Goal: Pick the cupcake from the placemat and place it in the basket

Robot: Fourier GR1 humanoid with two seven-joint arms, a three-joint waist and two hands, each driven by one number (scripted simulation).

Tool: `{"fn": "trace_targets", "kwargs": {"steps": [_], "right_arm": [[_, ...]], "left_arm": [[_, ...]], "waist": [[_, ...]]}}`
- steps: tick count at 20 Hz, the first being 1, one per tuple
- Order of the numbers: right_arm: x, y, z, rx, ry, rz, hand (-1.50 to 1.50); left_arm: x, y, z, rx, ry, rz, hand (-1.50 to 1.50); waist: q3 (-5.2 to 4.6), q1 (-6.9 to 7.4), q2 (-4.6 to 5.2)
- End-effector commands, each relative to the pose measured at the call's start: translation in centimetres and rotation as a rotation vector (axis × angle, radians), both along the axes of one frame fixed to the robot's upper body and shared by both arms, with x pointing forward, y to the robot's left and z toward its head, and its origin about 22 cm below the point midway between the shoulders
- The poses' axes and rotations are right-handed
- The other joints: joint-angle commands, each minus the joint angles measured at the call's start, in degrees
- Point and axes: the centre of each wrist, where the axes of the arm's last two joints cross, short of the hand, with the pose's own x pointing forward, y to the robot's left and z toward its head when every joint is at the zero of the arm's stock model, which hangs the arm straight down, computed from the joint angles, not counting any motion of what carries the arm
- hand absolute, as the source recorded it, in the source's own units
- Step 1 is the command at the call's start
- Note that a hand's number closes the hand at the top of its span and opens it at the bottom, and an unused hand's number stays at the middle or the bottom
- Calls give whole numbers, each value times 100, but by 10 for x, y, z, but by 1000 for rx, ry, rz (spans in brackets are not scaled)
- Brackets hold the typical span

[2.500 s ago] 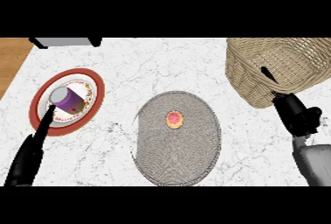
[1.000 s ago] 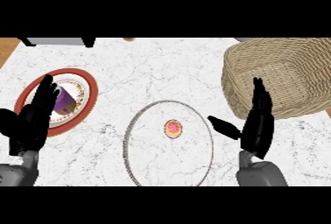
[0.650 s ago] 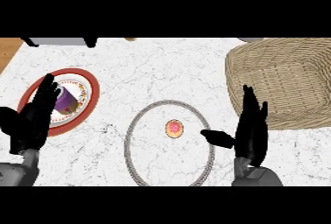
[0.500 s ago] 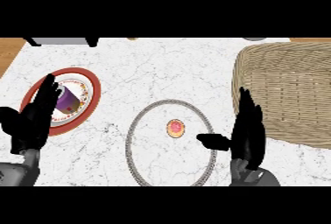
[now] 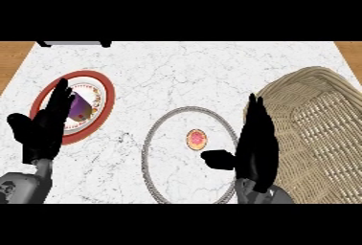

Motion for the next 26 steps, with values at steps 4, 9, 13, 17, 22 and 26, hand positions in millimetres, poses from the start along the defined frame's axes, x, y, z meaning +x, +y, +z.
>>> {"fn": "trace_targets", "kwargs": {"steps": [4, 9, 13, 17, 22, 26], "right_arm": [[2, 27, -8, 71, 93, -141, -150], [-1, 33, -19, 40, 53, -152, -150], [-2, 35, -33, -3, 57, -162, -150], [-7, 40, -41, 10, 46, -138, -150], [0, 44, -39, 22, 35, -139, -150], [5, 44, -32, 18, 30, -134, -150]], "left_arm": [[15, -11, 6, -8, 8, -27, 0], [6, 12, -5, -1, 2, -9, 0], [5, 9, 3, -13, 6, -19, 0], [19, 6, 3, -3, -15, -1, 0], [7, 0, -8, -20, 0, -22, 0], [22, 10, 4, 5, -9, 2, 0]], "waist": [[27, 42, 49], [29, 48, 39], [30, 75, 27], [31, 15, 50], [30, 71, 40], [27, 8, 43]]}}
